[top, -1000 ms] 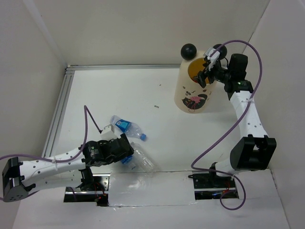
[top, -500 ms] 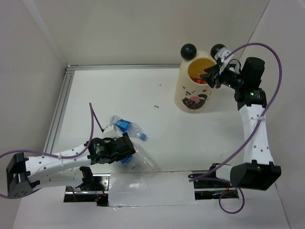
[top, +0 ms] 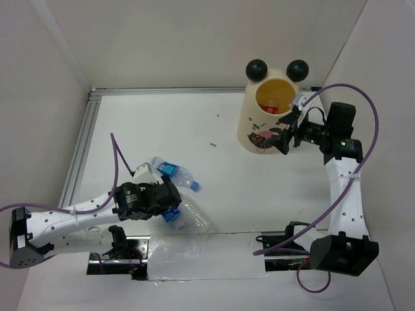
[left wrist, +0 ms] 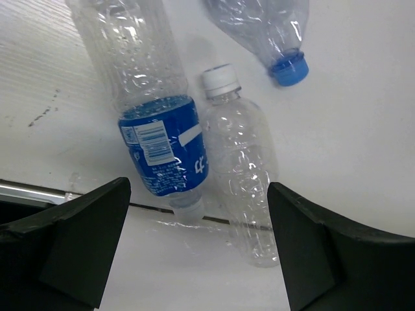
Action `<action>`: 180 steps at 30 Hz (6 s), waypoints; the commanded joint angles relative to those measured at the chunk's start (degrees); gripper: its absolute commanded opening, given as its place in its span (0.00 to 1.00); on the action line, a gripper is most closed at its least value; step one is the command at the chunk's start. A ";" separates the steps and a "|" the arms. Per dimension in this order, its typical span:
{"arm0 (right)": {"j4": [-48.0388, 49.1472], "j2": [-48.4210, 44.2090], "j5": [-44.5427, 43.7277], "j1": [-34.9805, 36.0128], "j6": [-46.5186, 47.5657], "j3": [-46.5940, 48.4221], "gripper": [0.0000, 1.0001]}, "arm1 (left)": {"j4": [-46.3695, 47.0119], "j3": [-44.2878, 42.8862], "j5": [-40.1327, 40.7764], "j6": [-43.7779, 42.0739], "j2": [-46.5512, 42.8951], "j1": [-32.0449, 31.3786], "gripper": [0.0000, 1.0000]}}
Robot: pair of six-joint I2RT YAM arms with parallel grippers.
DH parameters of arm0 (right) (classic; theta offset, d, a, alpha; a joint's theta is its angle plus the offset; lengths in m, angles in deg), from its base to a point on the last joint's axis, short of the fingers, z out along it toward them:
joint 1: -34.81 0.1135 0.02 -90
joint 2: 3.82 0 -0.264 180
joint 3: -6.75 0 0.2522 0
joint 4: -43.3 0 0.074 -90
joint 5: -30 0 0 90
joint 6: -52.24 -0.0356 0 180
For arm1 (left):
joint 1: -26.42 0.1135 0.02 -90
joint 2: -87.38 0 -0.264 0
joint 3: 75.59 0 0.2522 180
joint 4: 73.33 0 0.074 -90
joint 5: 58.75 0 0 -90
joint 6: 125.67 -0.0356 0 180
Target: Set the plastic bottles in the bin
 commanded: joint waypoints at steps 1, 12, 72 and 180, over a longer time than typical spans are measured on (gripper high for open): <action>-4.43 -1.07 4.28 0.27 2.99 -0.57 0.90 | -7.17 -1.26 3.65 4.59 1.56 -0.23 0.99; -6.81 -2.37 2.61 1.95 2.46 -3.47 0.77 | 2.36 6.91 3.04 0.84 2.09 4.24 0.99; -26.93 -12.74 -4.23 -1.21 19.68 -13.12 0.04 | 67.89 -51.68 -17.72 -63.76 33.52 15.25 0.00; 7.27 46.41 -35.98 68.31 -32.80 5.67 0.68 | -15.80 -2.49 17.10 -8.59 -22.87 -0.49 1.00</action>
